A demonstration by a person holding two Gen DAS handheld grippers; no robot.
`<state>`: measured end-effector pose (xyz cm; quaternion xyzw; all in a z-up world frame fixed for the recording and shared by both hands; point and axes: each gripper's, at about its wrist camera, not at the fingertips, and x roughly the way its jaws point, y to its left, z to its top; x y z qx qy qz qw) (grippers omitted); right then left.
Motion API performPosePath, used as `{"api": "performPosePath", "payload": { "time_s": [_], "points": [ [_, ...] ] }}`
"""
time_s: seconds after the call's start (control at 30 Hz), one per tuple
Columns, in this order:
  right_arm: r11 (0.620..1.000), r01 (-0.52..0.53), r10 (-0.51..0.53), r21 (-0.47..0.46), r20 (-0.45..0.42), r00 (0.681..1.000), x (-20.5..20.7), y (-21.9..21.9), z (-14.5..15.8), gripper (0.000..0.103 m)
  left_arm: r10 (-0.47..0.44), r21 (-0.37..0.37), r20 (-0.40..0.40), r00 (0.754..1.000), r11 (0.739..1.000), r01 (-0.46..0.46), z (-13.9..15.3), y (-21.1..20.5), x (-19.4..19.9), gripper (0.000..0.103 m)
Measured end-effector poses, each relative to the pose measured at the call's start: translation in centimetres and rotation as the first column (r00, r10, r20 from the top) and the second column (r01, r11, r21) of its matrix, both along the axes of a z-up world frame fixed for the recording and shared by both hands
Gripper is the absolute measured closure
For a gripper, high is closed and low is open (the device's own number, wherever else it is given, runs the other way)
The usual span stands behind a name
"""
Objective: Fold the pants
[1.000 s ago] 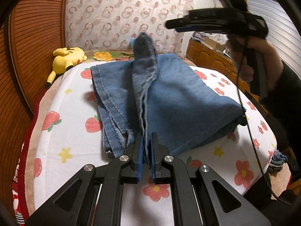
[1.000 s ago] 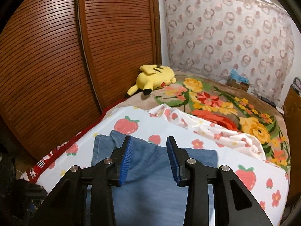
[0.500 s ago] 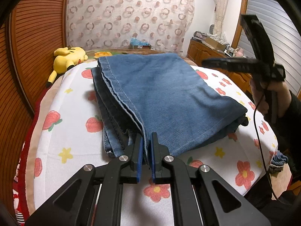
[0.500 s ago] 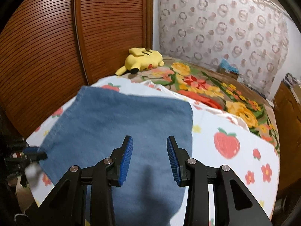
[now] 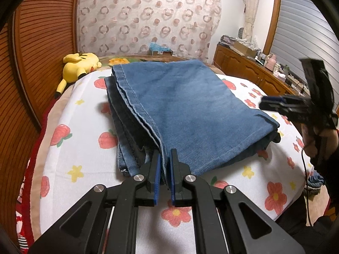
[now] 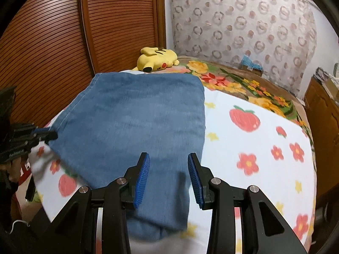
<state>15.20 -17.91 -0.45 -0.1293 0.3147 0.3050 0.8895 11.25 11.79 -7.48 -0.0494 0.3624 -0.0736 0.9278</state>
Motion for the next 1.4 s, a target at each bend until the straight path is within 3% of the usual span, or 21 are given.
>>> {"api": "performPosePath", "payload": {
  "time_s": [0.17, 0.23, 0.37, 0.43, 0.53, 0.8, 1.13, 1.4],
  "points": [
    [1.000, 0.026, -0.026, 0.002, 0.007, 1.000, -1.6, -1.2, -0.1, 0.064, 0.028, 0.017, 0.014, 0.999, 0.999, -0.028, 0.6, 0.1, -0.2, 0.081],
    [0.999, 0.034, -0.034, 0.002, 0.009, 0.999, -2.2, -1.5, -0.2, 0.064, 0.033, 0.020, 0.024, 0.999, 0.999, -0.034, 0.9, 0.1, -0.3, 0.067],
    [0.999, 0.047, -0.047, 0.016, 0.004, 0.999, -3.0, -1.8, -0.4, 0.064, 0.037, 0.030, 0.046, 0.998, 0.999, -0.038, 1.6, -0.1, -0.3, 0.054],
    [0.998, 0.053, -0.053, 0.024, 0.002, 0.999, -3.6, -2.5, -0.7, 0.064, 0.043, 0.045, 0.057, 0.997, 0.998, -0.045, 1.8, -0.4, -0.4, 0.037],
    [0.997, 0.065, -0.065, 0.032, 0.004, 0.998, -4.1, -2.9, -0.9, 0.063, 0.039, 0.060, 0.085, 0.996, 0.997, -0.044, 2.4, -1.1, -0.4, 0.025],
    [0.996, 0.085, -0.086, 0.038, 0.010, 0.996, -5.3, -3.9, -1.7, 0.059, 0.013, 0.065, 0.113, 0.994, 0.998, -0.020, 2.8, -3.2, 0.1, 0.025],
    [0.988, 0.119, -0.121, 0.097, 0.015, 0.993, -5.3, -4.9, -2.1, 0.056, -0.048, 0.081, 0.056, 0.997, 0.996, 0.044, 0.9, -6.2, 2.0, 0.025],
    [0.979, 0.148, -0.154, 0.138, 0.032, 0.988, -4.4, -5.6, -1.5, 0.052, -0.043, 0.103, -0.007, 0.999, 0.994, 0.043, -0.8, -7.0, 3.3, 0.025]
  ]
}}
